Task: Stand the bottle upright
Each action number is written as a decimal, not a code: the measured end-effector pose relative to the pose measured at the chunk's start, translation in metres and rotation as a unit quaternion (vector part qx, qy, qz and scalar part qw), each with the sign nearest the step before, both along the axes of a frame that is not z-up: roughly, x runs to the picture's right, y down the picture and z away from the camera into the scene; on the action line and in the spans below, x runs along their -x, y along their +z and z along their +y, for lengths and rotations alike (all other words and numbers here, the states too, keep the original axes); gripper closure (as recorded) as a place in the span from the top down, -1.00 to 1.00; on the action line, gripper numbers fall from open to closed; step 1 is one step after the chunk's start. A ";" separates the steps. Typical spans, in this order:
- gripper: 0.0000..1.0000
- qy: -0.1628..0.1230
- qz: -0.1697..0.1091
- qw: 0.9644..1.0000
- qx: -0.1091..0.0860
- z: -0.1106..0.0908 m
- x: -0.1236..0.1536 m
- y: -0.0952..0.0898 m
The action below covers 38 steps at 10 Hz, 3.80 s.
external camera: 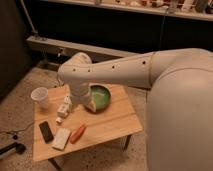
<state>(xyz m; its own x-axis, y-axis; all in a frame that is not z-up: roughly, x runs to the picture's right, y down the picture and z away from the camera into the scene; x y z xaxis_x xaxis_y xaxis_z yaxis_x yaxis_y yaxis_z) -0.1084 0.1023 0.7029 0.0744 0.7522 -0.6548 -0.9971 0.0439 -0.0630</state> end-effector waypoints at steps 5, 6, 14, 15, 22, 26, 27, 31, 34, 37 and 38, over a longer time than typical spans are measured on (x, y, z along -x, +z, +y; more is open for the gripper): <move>0.30 0.000 0.000 1.000 0.000 0.000 0.000 0.000; 0.30 0.000 0.000 1.000 0.000 0.000 0.000 0.000; 0.30 0.000 0.000 1.000 0.000 0.000 0.000 0.000; 0.30 0.000 0.000 1.000 0.000 0.000 0.000 0.000; 0.30 0.000 0.000 1.000 0.000 0.000 0.000 0.000; 0.30 0.000 0.000 1.000 0.000 0.000 0.000 0.000; 0.30 -0.001 0.000 1.000 0.000 0.001 0.000 0.000; 0.30 -0.061 -0.069 0.996 -0.001 0.024 0.053 -0.020; 0.30 -0.079 -0.103 0.992 0.010 0.036 0.084 -0.033; 0.30 -0.080 -0.101 0.991 0.022 0.041 0.111 -0.034; 0.30 -0.080 -0.093 0.992 0.023 0.042 0.118 -0.031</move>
